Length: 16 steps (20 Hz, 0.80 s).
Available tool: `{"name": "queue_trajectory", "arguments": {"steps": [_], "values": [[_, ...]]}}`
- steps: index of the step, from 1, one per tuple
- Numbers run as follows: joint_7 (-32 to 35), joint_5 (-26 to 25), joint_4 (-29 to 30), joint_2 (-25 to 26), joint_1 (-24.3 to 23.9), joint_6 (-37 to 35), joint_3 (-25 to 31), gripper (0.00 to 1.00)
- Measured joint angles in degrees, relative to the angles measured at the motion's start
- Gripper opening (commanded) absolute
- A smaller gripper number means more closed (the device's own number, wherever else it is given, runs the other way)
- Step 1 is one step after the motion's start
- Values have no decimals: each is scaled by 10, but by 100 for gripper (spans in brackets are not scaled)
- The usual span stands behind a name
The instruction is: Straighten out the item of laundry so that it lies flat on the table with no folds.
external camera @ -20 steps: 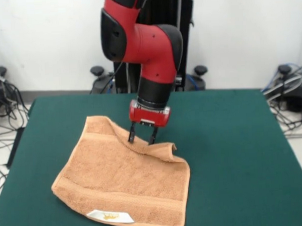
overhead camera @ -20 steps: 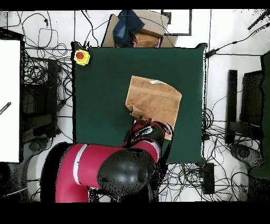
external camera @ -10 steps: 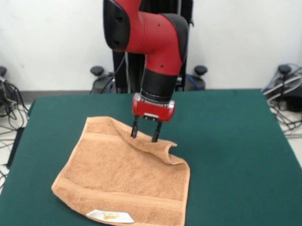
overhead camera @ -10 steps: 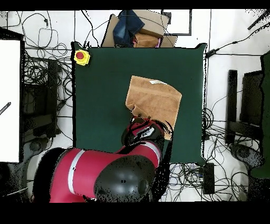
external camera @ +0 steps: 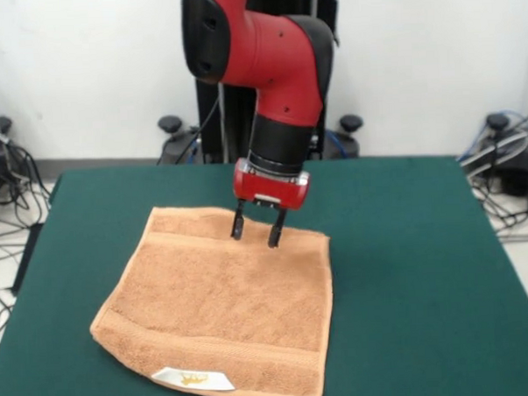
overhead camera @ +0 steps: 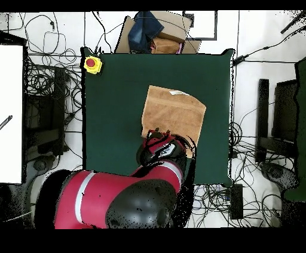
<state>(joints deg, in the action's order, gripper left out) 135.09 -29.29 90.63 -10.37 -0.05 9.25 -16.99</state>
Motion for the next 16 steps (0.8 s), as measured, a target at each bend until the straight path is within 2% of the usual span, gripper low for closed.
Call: {"name": "queue_trajectory", "arguments": {"steps": [8, 16], "values": [[0, -1, 0, 1, 1, 0, 5, 100], [0, 14, 0, 4, 22, 0, 5, 100]]}}
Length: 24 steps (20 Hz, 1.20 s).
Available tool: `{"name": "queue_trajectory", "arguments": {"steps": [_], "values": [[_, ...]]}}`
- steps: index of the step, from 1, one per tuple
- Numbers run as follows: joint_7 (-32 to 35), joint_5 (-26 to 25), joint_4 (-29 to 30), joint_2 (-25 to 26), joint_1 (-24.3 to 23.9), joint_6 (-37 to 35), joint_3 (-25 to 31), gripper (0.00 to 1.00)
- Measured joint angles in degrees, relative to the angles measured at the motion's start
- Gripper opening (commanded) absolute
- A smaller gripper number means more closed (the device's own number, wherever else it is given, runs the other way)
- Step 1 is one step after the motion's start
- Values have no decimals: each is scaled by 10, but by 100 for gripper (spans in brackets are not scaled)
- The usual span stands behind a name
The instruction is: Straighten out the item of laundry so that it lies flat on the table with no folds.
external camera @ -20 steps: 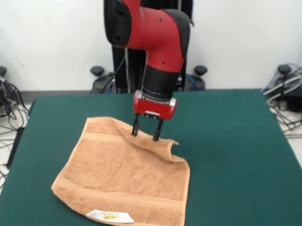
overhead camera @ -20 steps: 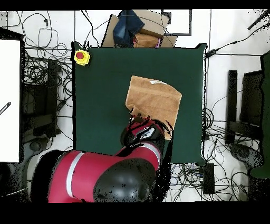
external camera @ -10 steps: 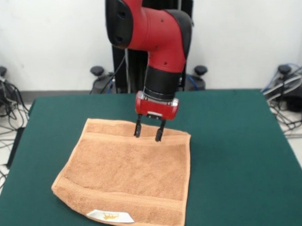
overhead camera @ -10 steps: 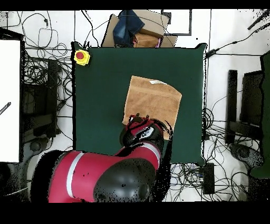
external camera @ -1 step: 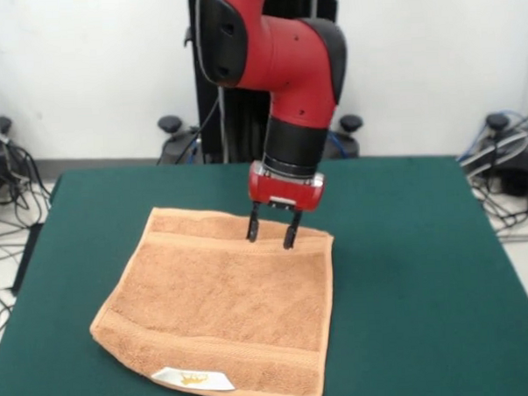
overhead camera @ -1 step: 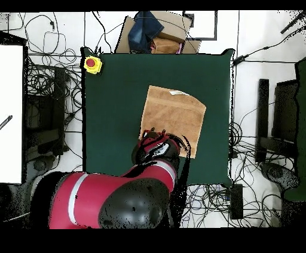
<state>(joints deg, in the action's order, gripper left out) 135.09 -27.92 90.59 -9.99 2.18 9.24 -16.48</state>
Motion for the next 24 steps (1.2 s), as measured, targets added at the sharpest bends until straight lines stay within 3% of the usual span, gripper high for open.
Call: {"name": "queue_trajectory", "arguments": {"steps": [16, 24], "values": [[0, 78, -11, 27, 47, 0, -1, 100], [0, 182, -34, 63, 126, -51, -31, 100]]}}
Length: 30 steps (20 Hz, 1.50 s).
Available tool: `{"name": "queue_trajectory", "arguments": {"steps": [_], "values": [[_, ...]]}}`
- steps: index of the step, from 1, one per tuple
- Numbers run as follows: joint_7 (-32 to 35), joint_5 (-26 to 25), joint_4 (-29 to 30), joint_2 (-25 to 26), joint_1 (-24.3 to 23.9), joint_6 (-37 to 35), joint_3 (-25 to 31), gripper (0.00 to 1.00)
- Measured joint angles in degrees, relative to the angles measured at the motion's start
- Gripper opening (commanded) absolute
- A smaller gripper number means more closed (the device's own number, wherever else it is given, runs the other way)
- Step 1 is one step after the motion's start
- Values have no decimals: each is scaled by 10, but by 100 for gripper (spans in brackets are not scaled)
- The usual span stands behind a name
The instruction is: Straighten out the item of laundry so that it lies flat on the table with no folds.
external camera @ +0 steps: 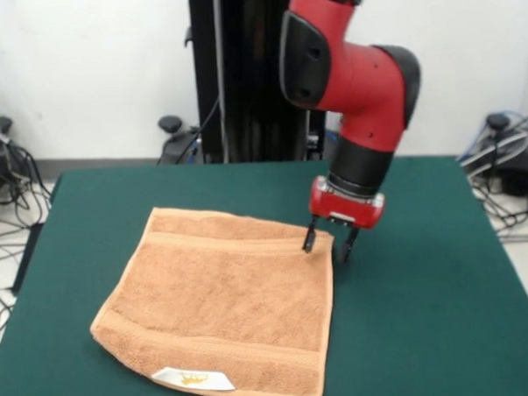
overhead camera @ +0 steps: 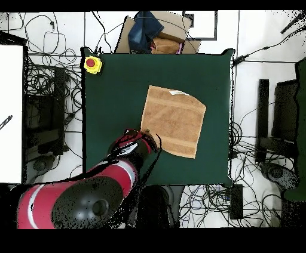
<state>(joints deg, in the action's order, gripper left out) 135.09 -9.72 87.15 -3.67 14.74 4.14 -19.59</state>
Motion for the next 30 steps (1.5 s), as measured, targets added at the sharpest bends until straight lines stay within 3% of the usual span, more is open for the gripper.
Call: {"name": "queue_trajectory", "arguments": {"steps": [8, 15, 19, 25, 30], "values": [[0, 56, -8, 15, 48, -38, -22, 100], [0, 103, -24, 61, 96, -87, -87, 100], [0, 146, -59, 126, 144, -188, -166, 100], [7, 193, -145, 243, 189, -403, -274, 100], [16, 205, -178, 285, 188, -437, -305, 100]]}}
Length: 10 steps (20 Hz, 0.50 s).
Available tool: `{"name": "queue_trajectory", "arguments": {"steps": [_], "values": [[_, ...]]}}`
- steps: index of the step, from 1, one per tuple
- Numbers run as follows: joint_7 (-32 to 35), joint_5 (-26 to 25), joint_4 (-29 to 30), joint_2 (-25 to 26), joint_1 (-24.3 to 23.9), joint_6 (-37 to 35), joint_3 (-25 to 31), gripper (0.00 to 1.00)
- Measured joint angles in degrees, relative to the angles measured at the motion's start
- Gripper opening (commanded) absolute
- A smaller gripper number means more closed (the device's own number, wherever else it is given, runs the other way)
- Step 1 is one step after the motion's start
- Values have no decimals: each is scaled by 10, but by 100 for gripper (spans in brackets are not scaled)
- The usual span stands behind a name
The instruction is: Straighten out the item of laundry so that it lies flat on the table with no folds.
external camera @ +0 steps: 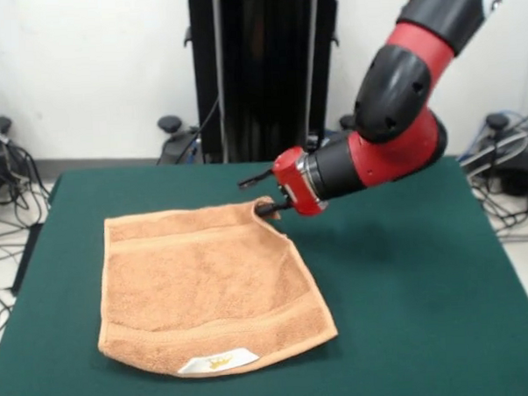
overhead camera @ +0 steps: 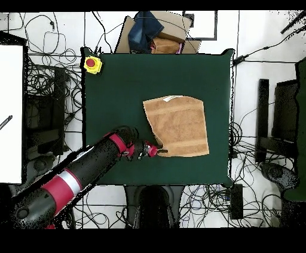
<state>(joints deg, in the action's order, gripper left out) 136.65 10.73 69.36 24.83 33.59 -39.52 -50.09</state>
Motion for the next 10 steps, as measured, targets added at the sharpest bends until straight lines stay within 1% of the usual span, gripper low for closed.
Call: {"name": "queue_trajectory", "arguments": {"steps": [3, 7, 10], "values": [[5, 1, -12, 16, 0, 9, -11, 100], [5, 4, -13, 18, -2, 33, -10, 100], [5, 5, -8, 5, -11, 86, 6, 100]]}}
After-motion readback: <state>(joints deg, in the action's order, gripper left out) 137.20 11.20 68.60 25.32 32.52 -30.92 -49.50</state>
